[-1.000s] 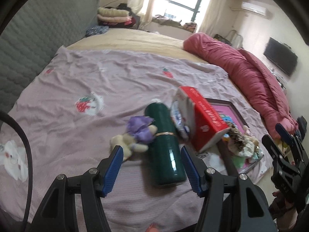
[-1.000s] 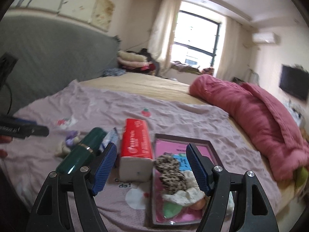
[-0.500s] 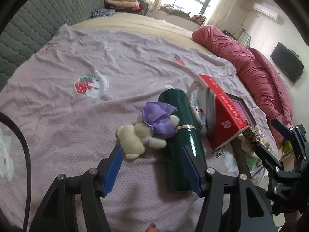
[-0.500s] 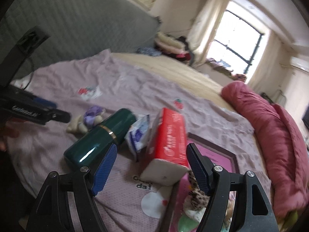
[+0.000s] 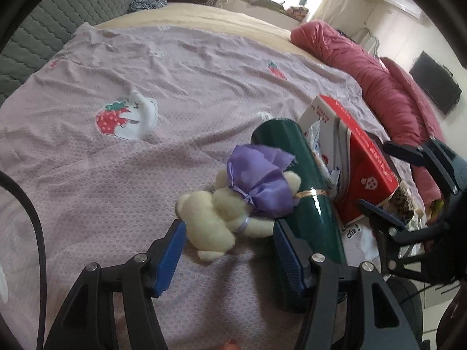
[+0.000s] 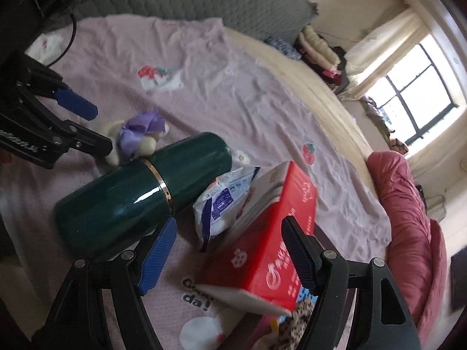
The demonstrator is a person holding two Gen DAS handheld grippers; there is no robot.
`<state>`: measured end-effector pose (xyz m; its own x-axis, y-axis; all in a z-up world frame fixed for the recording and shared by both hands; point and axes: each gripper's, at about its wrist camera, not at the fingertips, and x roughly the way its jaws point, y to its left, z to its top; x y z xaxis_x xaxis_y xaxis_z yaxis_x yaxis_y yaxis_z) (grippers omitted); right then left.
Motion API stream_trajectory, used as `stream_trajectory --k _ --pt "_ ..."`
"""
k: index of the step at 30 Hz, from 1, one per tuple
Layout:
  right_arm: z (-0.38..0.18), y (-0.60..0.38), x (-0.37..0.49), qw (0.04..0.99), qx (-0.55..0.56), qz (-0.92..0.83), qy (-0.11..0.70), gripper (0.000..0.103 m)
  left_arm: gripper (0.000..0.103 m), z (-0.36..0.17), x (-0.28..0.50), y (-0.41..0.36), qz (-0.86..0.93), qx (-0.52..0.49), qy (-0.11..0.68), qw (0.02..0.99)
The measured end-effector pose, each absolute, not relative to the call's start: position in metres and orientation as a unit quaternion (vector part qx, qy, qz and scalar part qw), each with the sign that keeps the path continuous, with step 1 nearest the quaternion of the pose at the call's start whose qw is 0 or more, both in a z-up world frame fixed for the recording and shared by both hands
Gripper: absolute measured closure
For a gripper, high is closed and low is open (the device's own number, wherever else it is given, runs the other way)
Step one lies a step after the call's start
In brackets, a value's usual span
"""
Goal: Organize soft objects
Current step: 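Grasp the white wipe packet with the right gripper while the left approaches the cream teddy bear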
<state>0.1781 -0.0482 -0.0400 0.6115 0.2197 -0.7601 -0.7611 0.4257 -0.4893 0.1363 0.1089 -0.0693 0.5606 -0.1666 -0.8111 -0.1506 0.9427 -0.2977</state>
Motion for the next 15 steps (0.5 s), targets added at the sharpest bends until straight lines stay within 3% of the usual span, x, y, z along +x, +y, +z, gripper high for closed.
stream_trajectory --k 12,15 --pt "-0.074 -0.02 0.199 0.742 -0.514 0.304 0.305 0.029 0.039 -0.089 0.158 0.112 -0.021 -0.168 0.491 0.854" --pt "-0.078 -0.019 0.206 0.736 -0.515 0.311 0.31 0.038 0.039 -0.091 0.162 0.116 -0.024 -0.183 0.492 0.851"
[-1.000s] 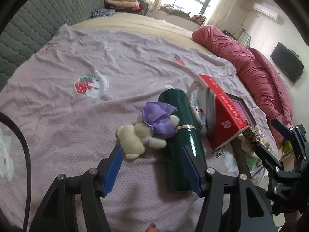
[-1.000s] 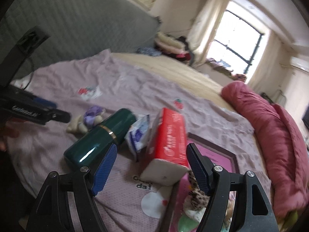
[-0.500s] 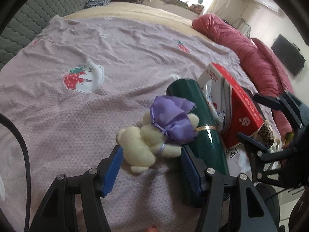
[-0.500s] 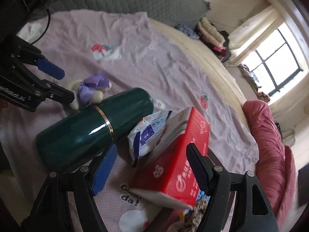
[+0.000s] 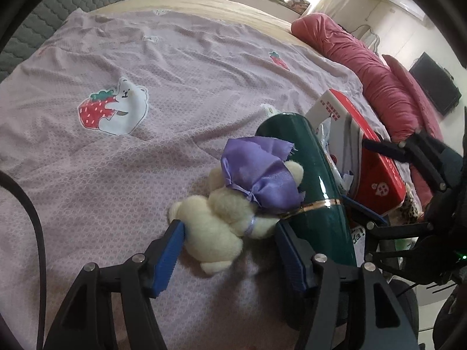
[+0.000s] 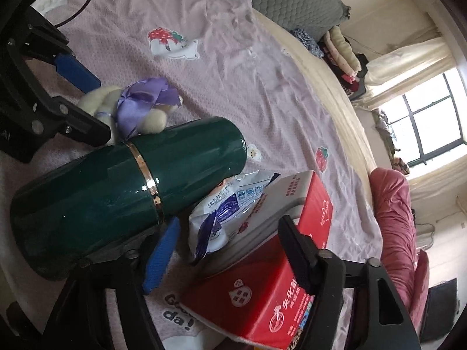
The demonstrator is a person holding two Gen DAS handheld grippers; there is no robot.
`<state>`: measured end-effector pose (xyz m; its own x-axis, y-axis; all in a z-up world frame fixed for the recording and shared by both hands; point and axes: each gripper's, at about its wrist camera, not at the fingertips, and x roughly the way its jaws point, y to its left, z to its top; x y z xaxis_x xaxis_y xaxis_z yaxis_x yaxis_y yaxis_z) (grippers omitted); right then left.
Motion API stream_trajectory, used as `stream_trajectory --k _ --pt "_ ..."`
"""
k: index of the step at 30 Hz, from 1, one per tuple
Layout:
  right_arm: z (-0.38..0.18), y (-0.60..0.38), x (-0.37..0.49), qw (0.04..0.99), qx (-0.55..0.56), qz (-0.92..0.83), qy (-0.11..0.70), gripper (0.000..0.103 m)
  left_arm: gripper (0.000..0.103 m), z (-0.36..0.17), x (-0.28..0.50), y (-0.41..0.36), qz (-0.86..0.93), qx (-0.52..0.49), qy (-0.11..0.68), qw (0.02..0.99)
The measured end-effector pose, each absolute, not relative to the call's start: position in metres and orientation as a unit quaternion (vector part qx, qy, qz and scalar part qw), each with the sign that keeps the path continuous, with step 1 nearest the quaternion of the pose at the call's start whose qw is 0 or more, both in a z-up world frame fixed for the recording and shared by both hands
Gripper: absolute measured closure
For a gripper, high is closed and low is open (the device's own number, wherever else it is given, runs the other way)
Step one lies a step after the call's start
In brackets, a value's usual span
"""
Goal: Organize soft objects
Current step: 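Grasp the white wipe packet with the right gripper while the left approaches the cream teddy bear, then close the left gripper on the purple-bow teddy bear while the right lifts the wipe packet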
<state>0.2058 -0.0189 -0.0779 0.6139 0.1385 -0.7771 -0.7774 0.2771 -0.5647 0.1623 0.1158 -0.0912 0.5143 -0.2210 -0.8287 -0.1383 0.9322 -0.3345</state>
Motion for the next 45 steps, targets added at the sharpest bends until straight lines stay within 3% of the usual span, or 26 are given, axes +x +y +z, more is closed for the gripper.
stream_trajectory --k 3,5,8,32,45 --pt "-0.082 -0.016 0.206 0.727 -0.522 0.318 0.311 0.056 0.039 -0.093 0.166 0.118 -0.026 -0.187 0.492 0.85" --pt "-0.086 -0.012 0.208 0.719 -0.524 0.327 0.319 0.079 0.038 -0.095 0.169 0.119 -0.027 -0.188 0.492 0.85" --pt "-0.089 -0.008 0.205 0.717 -0.524 0.329 0.322 0.087 0.037 -0.096 0.171 0.121 -0.027 -0.189 0.49 0.851" --pt "-0.003 -0.082 0.156 0.869 -0.204 0.318 0.32 0.088 0.053 -0.088 0.167 0.124 -0.038 -0.195 0.468 0.861" --pt "0.006 -0.099 0.143 0.884 -0.173 0.305 0.308 0.088 0.053 -0.054 0.147 0.125 -0.03 -0.192 0.425 0.884"
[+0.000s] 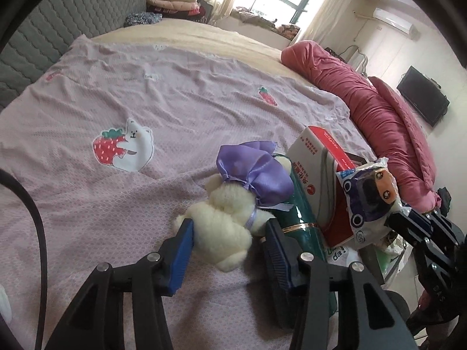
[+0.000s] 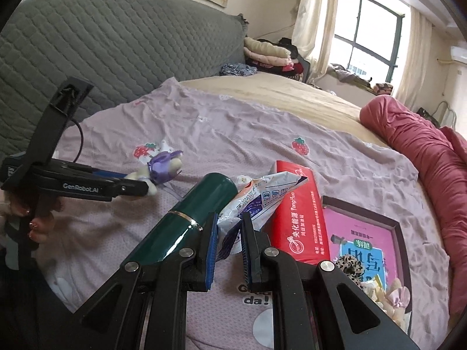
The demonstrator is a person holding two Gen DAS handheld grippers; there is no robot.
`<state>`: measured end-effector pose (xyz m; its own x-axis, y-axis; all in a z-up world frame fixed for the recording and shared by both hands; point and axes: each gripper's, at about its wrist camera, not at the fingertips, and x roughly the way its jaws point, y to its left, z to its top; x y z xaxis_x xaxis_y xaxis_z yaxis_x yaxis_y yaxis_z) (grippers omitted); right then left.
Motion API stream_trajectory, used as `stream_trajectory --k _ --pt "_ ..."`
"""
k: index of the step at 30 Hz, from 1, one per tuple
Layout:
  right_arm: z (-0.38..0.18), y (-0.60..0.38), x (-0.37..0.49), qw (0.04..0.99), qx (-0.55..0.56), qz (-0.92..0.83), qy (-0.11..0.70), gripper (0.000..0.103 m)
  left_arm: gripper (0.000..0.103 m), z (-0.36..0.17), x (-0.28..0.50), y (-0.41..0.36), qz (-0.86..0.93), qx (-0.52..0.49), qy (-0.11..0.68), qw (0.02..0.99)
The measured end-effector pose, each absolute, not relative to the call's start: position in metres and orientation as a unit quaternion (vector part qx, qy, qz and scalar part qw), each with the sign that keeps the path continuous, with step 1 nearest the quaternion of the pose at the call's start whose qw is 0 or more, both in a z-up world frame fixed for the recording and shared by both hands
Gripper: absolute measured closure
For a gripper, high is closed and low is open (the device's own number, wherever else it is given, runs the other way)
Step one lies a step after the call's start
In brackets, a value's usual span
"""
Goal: Organize soft objects
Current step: 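Close the left gripper on the purple-bow teddy bear while the right lifts the wipe packet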
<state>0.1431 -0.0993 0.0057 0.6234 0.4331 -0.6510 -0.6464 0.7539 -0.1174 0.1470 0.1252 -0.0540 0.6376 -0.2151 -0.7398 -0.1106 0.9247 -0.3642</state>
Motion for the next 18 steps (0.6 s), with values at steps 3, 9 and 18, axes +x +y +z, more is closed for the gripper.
stream_trajectory --k 3,9,18 --pt "0.006 -0.102 0.143 0.886 -0.168 0.304 0.307 0.088 0.053 -0.049 0.141 0.12 -0.026 -0.182 0.42 0.889" --pt "0.012 -0.111 0.137 0.892 -0.146 0.306 0.3 0.088 0.053 -0.037 0.122 0.115 -0.013 -0.186 0.407 0.894" --pt "0.022 -0.129 0.121 0.9 -0.122 0.311 0.28 0.088 0.053 -0.004 0.097 0.083 -0.006 -0.165 0.389 0.906"
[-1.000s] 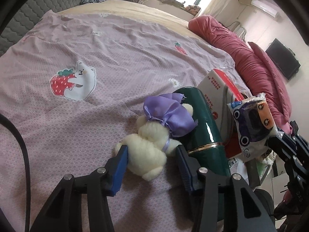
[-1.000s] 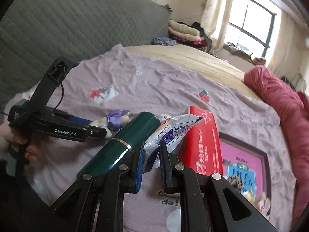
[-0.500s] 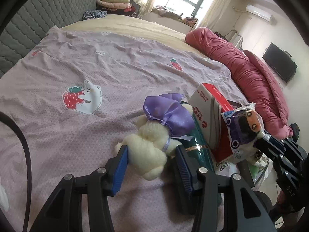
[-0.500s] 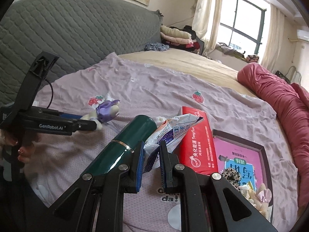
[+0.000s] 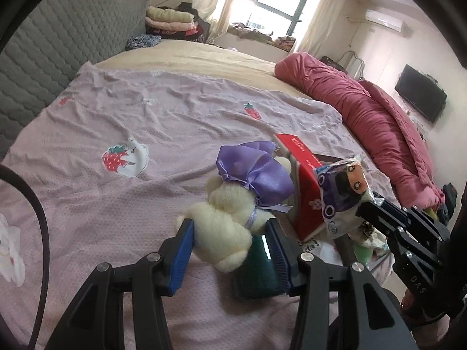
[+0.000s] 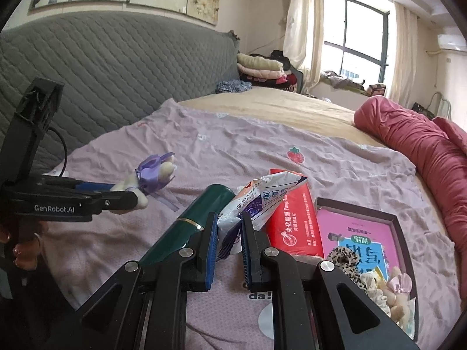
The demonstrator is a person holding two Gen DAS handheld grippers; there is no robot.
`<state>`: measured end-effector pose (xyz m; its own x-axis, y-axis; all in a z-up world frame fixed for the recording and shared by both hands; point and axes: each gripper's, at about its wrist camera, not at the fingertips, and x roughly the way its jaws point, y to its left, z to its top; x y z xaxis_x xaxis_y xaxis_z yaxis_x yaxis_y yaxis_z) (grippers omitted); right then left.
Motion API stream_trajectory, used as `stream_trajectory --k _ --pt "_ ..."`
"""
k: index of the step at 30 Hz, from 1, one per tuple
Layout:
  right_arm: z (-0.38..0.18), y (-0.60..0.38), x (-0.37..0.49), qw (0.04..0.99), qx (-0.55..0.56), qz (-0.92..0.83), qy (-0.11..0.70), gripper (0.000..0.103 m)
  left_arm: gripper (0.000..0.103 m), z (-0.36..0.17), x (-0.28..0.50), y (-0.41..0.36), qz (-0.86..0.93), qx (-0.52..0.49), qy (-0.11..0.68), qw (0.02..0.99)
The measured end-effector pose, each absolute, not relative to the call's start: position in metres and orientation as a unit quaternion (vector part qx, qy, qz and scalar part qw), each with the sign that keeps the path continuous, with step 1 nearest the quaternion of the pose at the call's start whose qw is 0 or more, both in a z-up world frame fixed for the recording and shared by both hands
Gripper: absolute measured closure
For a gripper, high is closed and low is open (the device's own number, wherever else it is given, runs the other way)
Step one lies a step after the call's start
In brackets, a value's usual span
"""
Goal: Organize soft objects
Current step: 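Close the left gripper on the purple-bow teddy bear while the right lifts the wipe packet, then carry the teddy bear with the left gripper while the right carries the packet over the tray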
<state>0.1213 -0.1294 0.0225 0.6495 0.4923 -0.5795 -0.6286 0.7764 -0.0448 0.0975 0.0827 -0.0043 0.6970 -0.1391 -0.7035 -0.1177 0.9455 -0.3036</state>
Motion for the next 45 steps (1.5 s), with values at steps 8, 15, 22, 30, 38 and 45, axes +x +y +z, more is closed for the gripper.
stream_trajectory --k 8,15,22,30,38,45 --pt "0.031 -0.154 0.114 0.907 -0.086 0.313 0.269 0.088 0.053 0.015 0.091 0.054 -0.003 -0.144 0.388 0.91" --pt "0.038 -0.173 0.113 0.912 -0.048 0.316 0.256 0.088 0.053 0.026 0.091 0.033 -0.003 -0.127 0.389 0.912" --pt "0.041 -0.187 0.111 0.917 -0.029 0.312 0.245 0.088 0.053 0.033 0.094 0.009 -0.009 -0.108 0.389 0.915" --pt "0.048 -0.215 0.113 0.926 0.004 0.297 0.232 0.088 0.053 0.038 0.106 -0.023 -0.023 -0.087 0.392 0.915" --pt "0.049 -0.258 0.123 0.938 0.044 0.259 0.224 0.088 0.053 0.041 0.123 -0.069 -0.052 -0.058 0.395 0.916" --pt "0.045 -0.312 0.136 0.951 0.081 0.203 0.221 0.088 0.092 0.035 0.144 -0.111 -0.084 -0.046 0.409 0.907"
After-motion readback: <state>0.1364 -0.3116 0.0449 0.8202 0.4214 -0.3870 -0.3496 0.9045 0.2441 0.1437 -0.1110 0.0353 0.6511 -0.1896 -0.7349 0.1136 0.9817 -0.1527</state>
